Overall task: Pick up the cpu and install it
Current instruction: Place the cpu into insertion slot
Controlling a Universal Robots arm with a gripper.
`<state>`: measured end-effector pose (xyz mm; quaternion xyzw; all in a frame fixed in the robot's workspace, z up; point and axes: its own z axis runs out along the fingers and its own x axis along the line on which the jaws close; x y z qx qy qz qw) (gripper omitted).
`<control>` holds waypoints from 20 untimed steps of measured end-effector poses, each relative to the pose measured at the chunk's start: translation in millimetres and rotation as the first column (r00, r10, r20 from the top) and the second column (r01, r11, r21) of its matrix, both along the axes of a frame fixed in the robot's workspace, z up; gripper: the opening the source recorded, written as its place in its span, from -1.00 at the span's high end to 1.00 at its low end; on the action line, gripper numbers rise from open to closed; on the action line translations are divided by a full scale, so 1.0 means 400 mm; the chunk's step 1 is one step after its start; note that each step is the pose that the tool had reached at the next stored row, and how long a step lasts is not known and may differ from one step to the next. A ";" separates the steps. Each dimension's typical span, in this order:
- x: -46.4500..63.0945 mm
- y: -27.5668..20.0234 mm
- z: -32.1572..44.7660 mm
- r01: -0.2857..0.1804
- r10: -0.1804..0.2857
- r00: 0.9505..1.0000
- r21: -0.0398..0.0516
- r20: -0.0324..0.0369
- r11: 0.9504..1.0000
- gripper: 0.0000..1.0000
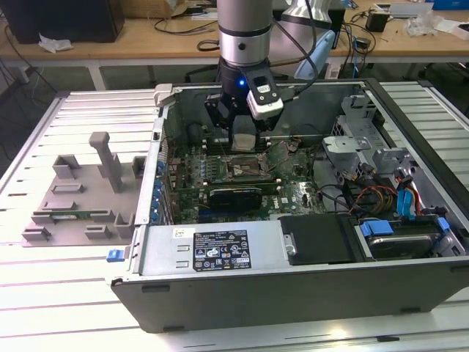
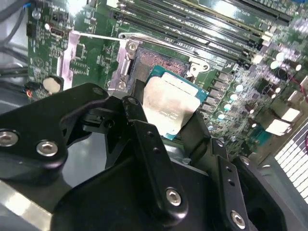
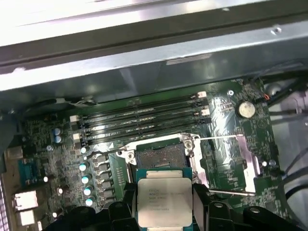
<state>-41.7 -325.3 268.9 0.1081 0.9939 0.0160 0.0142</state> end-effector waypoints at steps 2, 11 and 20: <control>0.000 0.000 0.000 0.039 -0.039 0.999 0.000 0.000 0.999 -0.09; 0.000 0.000 -0.001 0.254 -0.254 0.967 0.000 0.000 0.967 -0.09; 0.000 0.000 -0.001 0.449 -0.449 0.893 0.000 0.000 0.893 -0.09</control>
